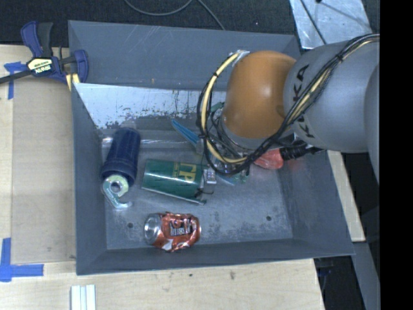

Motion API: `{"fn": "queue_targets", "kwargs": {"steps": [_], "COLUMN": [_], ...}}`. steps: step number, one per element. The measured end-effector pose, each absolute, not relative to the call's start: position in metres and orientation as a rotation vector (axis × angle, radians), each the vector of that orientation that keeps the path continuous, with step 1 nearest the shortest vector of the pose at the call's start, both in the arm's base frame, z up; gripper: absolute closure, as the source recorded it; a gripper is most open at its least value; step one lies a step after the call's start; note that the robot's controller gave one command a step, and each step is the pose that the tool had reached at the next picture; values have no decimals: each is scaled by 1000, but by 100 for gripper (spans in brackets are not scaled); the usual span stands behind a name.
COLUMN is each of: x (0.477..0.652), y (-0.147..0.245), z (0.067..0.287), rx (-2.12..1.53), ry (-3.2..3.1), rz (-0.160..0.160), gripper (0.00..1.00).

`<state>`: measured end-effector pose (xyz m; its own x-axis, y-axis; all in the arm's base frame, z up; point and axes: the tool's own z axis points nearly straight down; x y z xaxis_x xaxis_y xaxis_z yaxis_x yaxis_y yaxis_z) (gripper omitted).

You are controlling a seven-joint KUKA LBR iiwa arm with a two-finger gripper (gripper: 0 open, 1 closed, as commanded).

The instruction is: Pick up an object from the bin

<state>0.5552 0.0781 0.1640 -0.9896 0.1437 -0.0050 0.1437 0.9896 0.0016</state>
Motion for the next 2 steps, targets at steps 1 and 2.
{"fn": "queue_targets", "kwargs": {"steps": [1,2], "x": [557,559], "y": [81,91], "z": [141,105], "rx": [11,-339], "ry": [3135,3115], "rz": [2,1], "gripper": [0,0]}}
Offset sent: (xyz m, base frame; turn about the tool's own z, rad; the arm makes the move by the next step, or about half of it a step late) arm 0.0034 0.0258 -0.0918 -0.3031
